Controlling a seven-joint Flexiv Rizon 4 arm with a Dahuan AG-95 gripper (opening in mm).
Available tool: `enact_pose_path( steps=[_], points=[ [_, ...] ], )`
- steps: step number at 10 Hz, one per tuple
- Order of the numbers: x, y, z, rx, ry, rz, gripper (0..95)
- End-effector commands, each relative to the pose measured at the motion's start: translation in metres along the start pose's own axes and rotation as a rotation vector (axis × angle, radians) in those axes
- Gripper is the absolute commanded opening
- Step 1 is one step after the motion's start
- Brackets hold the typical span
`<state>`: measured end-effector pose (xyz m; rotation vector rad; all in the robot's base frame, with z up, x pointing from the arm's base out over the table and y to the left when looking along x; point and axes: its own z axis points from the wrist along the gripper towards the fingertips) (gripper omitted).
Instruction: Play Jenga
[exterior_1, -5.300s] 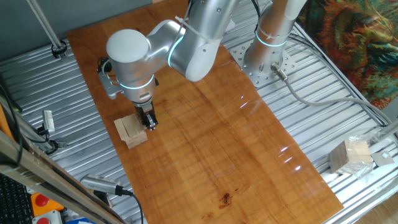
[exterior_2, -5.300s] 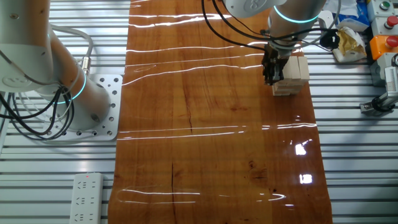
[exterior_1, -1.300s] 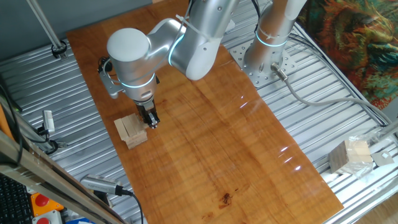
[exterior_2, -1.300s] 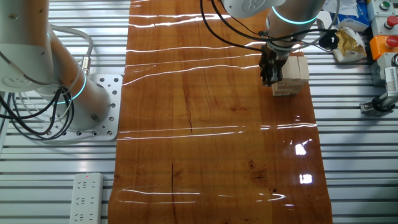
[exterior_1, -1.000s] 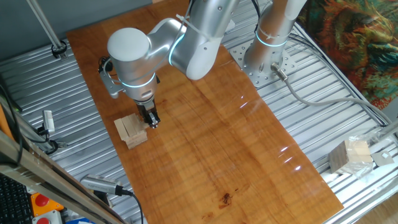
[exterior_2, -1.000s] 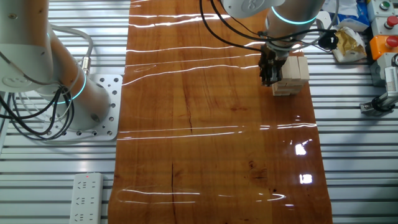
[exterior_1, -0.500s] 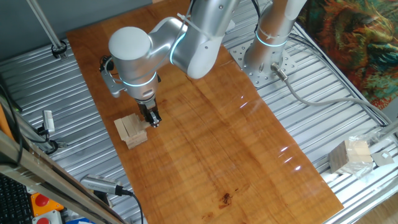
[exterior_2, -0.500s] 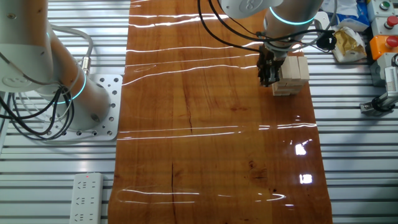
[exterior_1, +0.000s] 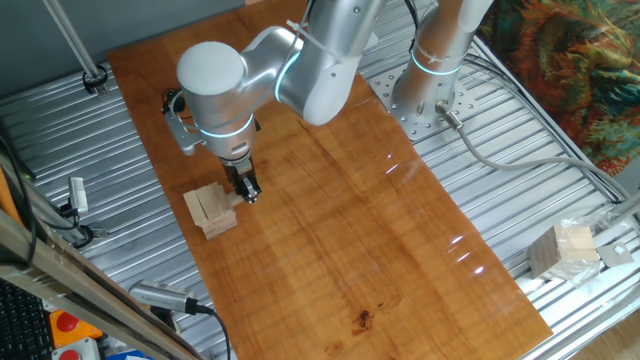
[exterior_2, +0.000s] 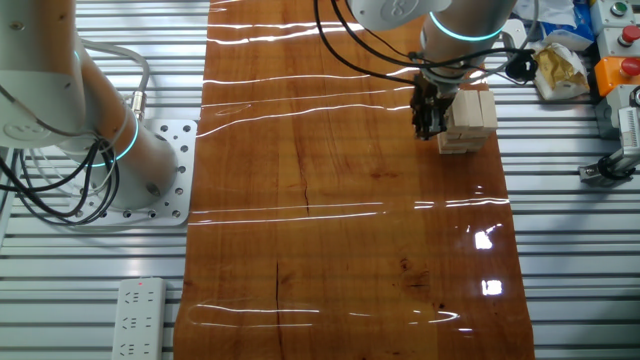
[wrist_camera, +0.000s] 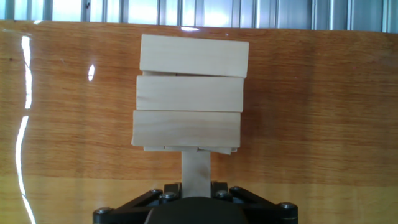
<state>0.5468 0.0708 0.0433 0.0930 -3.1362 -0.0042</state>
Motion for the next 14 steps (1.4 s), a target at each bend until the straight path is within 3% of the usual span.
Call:
enact_pose_path(
  steps=[1, 14],
  points=[
    [0.000, 0.001, 0.001, 0.000, 0.000, 0.000, 0.0],
    [0.012, 0.003, 0.002, 0.000, 0.003, 0.001, 0.0]
  ],
)
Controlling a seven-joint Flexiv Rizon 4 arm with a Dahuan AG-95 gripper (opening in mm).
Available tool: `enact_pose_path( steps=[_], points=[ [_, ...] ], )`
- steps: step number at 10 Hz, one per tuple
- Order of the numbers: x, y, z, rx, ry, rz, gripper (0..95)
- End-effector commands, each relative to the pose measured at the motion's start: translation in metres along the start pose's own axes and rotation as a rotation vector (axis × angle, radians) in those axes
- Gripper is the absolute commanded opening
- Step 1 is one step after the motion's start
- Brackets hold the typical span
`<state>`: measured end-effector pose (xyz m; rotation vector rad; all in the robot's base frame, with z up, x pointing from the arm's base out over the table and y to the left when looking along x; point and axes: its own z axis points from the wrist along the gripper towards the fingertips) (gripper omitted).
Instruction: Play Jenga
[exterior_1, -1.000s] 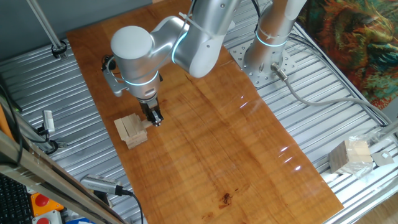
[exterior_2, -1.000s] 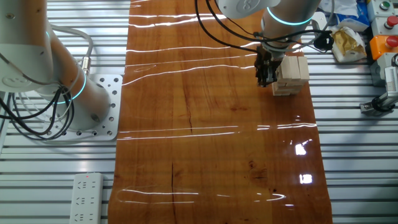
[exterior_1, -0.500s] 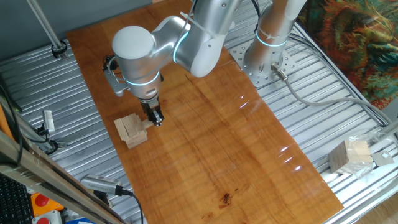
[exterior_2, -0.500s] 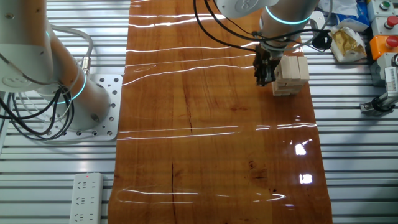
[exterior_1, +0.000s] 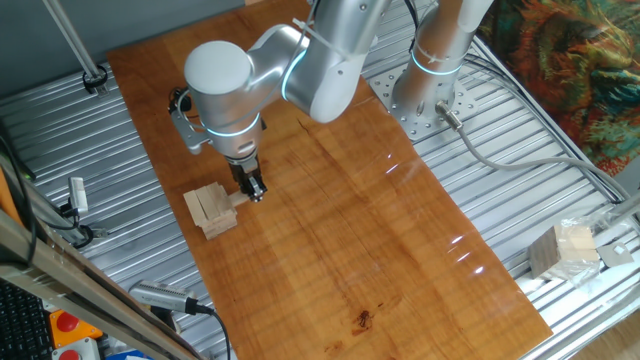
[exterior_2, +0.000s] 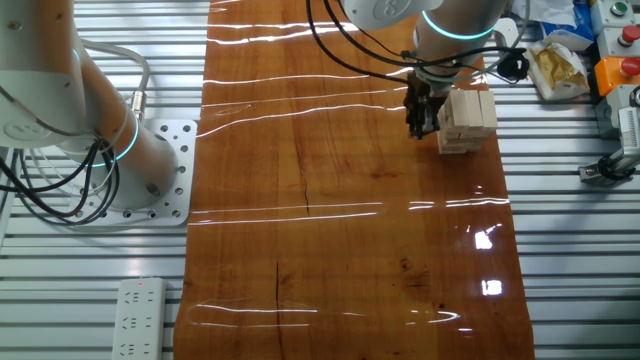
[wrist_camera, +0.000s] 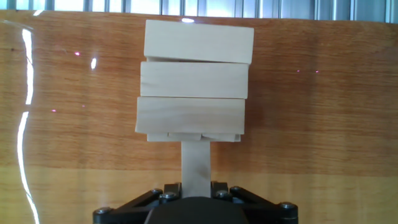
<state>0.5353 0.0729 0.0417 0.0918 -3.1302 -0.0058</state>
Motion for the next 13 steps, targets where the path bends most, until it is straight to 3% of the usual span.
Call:
enact_pose_path(
  steps=[1, 7, 13],
  points=[
    [0.001, 0.000, 0.000, 0.000, -0.003, -0.001, 0.0],
    [0.011, 0.000, 0.000, 0.000, 0.004, -0.003, 0.0],
    [0.032, -0.003, -0.004, -0.002, 0.026, -0.014, 0.0]
  ],
)
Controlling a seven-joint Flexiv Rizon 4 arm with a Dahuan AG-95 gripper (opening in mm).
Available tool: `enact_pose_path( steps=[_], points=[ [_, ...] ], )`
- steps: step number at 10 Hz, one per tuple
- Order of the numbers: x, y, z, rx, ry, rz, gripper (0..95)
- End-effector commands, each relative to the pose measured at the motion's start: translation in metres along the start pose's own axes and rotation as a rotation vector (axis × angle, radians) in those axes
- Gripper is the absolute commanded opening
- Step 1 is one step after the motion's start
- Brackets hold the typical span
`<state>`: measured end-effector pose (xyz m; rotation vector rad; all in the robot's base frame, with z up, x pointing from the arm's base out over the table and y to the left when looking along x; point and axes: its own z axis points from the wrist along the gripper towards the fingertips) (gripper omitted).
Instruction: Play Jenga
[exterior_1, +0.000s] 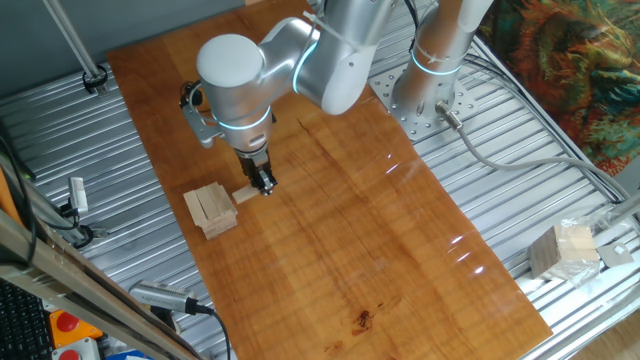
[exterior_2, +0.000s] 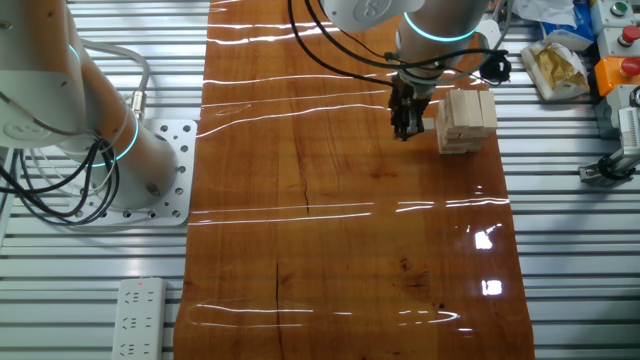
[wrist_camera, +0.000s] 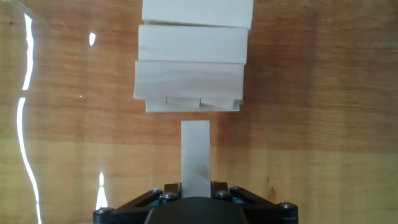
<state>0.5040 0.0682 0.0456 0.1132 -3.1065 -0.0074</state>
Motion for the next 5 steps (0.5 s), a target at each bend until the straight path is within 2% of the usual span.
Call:
enact_pose_path(
  steps=[1, 5],
  points=[
    [0.004, 0.000, -0.001, -0.001, 0.008, -0.003, 0.0],
    [0.020, -0.002, -0.005, -0.005, 0.025, -0.016, 0.0]
  ],
)
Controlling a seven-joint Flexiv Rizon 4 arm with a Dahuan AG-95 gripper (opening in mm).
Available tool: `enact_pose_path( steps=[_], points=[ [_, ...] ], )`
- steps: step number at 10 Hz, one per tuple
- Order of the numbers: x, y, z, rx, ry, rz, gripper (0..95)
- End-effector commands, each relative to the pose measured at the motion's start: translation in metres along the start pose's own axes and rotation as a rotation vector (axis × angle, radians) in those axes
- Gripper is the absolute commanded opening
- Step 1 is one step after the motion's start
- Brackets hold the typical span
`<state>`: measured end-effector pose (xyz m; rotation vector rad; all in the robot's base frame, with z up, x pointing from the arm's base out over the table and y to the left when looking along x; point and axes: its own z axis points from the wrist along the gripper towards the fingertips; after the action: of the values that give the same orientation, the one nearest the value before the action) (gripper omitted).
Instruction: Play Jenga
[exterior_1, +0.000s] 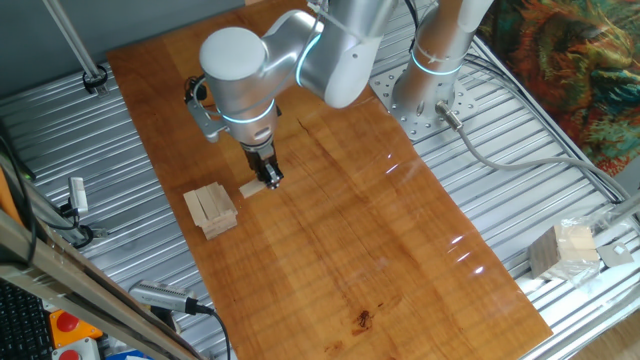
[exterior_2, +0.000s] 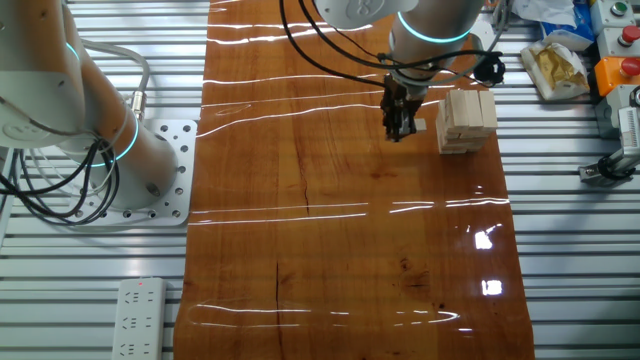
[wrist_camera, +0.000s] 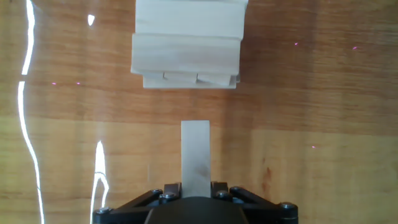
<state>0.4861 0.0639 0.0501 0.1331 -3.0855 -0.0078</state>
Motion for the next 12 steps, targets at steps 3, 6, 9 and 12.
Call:
enact_pose_path(
  steps=[3, 6, 9, 12],
  points=[
    [0.0059, -0.0002, -0.0018, -0.006, 0.017, -0.010, 0.0],
    [0.0071, -0.0014, -0.0080, -0.007, 0.043, -0.008, 0.0],
    [0.0076, -0.0019, -0.0097, -0.009, 0.045, -0.006, 0.0],
    [0.0076, -0.0019, -0.0097, -0.011, 0.042, -0.002, 0.0]
  ],
)
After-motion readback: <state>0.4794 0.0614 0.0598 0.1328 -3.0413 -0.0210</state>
